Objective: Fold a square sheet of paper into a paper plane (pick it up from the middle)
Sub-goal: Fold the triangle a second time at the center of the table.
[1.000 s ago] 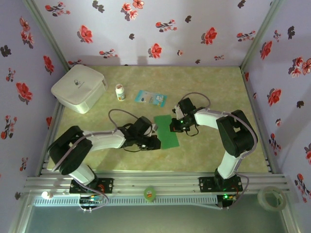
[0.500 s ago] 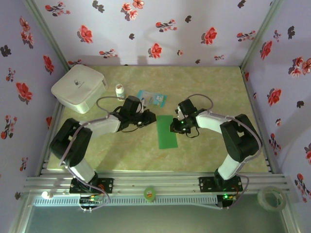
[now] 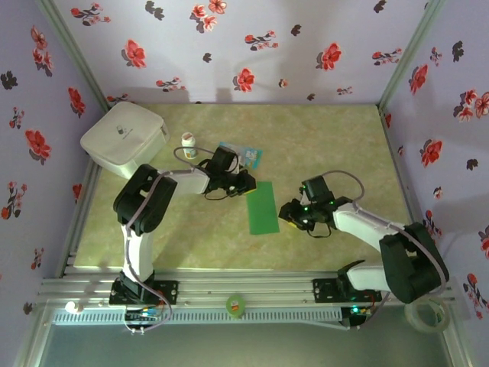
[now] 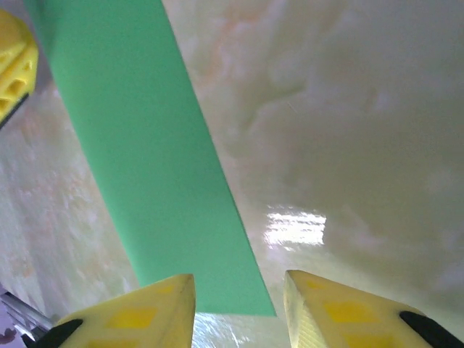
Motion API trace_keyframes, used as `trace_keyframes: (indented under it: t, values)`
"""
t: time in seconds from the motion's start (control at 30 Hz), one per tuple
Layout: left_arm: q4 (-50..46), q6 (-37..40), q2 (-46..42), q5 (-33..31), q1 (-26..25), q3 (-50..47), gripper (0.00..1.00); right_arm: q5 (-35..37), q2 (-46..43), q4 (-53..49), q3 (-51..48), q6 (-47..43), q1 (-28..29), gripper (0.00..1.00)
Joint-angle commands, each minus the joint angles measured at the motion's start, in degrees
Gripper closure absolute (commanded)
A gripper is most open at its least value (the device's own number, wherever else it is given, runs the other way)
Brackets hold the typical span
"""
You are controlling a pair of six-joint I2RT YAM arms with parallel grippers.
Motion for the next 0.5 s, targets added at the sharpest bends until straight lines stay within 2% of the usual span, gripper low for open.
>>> trace_keyframes:
  t: [0.0, 0.47]
  values:
    - [0.1, 1.5, 1.4, 1.8, 0.4, 2.4, 0.86, -1.8, -2.0, 3.1, -1.5, 3.6, 0.1, 0.6]
    - [2.5, 1.8, 4.4, 1.1, 1.2, -3.4, 0.87, -8.7, 2.4, 4.4, -1.8, 6.0, 0.6, 0.54]
